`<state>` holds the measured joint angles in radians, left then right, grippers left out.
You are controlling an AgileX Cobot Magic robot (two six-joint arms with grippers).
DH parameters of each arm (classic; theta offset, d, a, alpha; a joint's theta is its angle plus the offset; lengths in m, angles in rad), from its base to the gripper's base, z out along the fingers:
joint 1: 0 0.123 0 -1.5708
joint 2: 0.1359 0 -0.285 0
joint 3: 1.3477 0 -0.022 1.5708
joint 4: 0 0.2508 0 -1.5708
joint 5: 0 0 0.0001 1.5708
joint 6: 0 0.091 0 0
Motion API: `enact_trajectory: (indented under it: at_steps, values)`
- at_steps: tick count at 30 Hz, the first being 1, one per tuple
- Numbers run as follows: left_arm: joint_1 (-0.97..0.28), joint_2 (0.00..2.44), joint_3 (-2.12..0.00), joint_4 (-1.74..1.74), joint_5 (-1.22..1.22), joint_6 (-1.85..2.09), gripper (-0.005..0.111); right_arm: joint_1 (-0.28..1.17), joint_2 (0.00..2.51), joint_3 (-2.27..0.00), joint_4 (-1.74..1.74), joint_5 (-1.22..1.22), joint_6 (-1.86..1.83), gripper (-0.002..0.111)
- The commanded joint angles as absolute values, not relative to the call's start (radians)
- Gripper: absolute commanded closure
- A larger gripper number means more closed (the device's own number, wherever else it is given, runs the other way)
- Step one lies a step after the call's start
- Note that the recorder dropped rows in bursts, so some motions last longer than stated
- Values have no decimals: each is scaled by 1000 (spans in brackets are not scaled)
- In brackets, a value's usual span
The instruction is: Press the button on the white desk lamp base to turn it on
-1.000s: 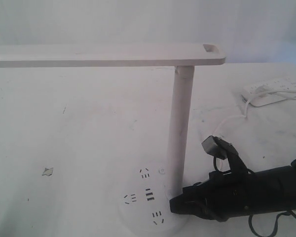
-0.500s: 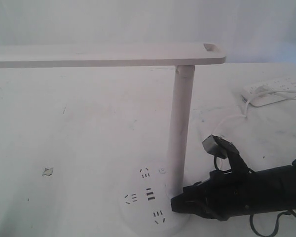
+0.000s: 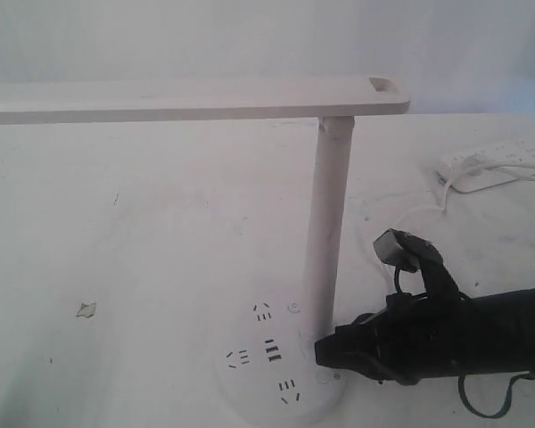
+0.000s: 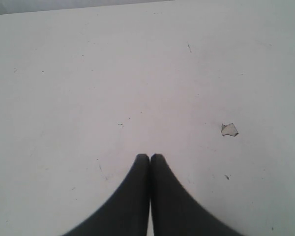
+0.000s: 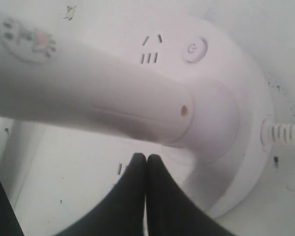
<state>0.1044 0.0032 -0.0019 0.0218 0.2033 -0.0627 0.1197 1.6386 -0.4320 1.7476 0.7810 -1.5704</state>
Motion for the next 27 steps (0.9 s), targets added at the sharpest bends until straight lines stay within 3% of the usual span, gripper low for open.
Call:
enact_trajectory:
  at_steps: [1, 18, 27]
  values:
    - [96, 0, 0, 21, 202, -63, 107, 121, 1689, -429, 1744, 788, -1567, 108]
    - [96, 0, 0, 21, 202, -63, 107, 121, 1788, -427, 1687, 671, -1564, 108]
    - [96, 0, 0, 21, 202, -63, 107, 121, 1768, -447, 1714, 806, -1567, 108]
